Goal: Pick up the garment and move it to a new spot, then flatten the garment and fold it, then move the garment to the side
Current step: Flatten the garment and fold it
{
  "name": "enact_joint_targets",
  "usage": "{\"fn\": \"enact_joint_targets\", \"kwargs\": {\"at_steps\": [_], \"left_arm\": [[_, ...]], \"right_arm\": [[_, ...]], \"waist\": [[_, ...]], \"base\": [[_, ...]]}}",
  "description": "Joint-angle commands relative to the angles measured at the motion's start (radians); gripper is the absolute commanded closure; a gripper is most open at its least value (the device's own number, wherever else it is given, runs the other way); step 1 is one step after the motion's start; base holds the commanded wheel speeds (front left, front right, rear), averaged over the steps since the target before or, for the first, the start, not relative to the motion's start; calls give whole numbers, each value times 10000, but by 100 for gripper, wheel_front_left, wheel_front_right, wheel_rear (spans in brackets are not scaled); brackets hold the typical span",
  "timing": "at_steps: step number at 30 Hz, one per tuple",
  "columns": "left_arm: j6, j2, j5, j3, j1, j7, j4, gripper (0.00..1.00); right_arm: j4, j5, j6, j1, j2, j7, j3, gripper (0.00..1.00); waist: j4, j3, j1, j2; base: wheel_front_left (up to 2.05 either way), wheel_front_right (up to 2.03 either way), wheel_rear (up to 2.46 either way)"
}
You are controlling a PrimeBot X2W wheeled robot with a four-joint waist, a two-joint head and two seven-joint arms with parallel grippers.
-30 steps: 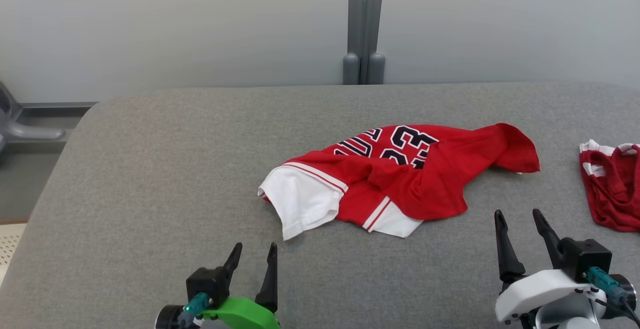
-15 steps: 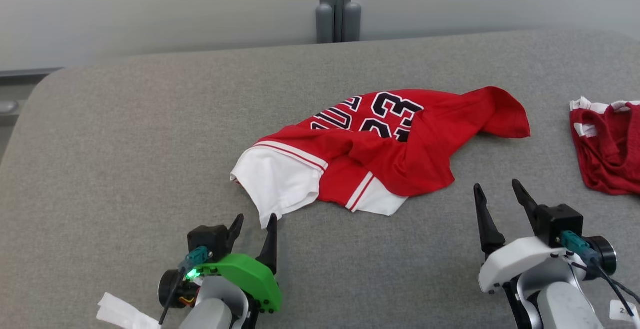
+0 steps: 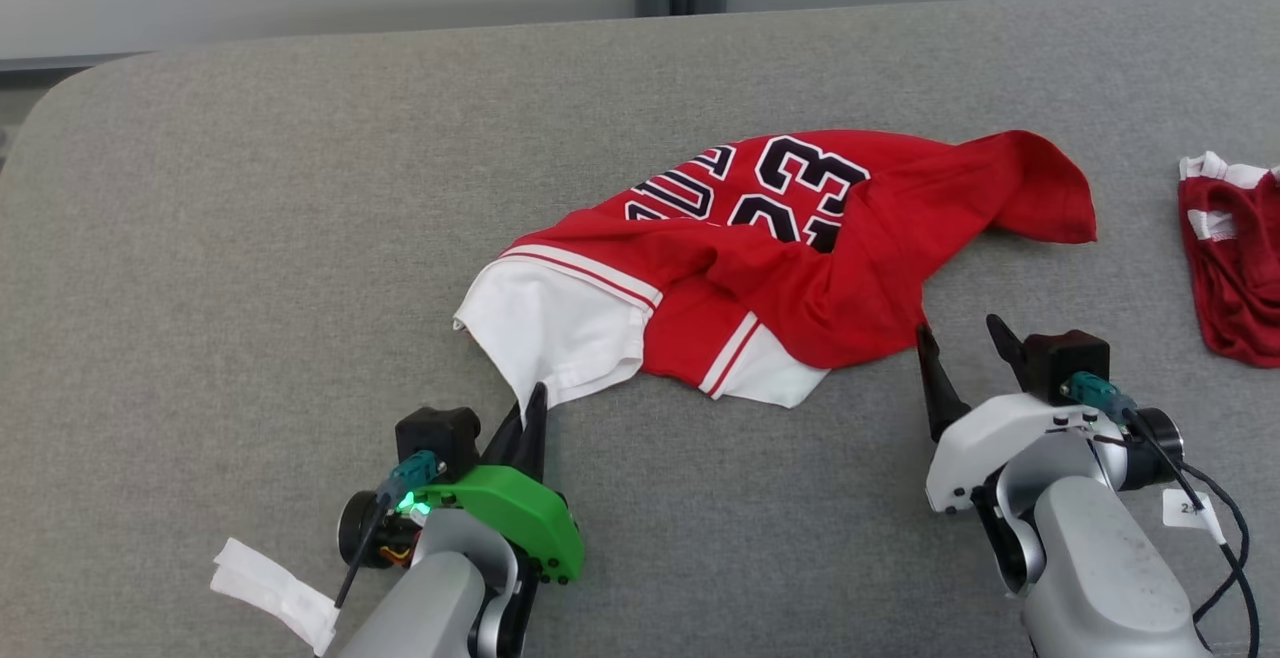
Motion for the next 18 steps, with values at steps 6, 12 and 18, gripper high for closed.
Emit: {"fn": "enact_joint_targets", "kwargs": {"at_steps": [6,12,18], "left_arm": [[166,37,-133,-165,-335,-179,-99,100],[260,38,-135,-187,-354,-255,-283,100],[288,56,94,-2,-179,-265,-595,100]], "right_arm": [[1609,8,-15,-1103,-22,-35,111,0],[3132,112,-17,-1819,-22,129,396,100],[3095,494,-17,-1858,-27,-440,540,100]], "waist": [[311,268,0,0],[408,308,0,0],[288,-19,0,0]], "base": [[0,0,0],[0,0,0],[0,0,0]]}}
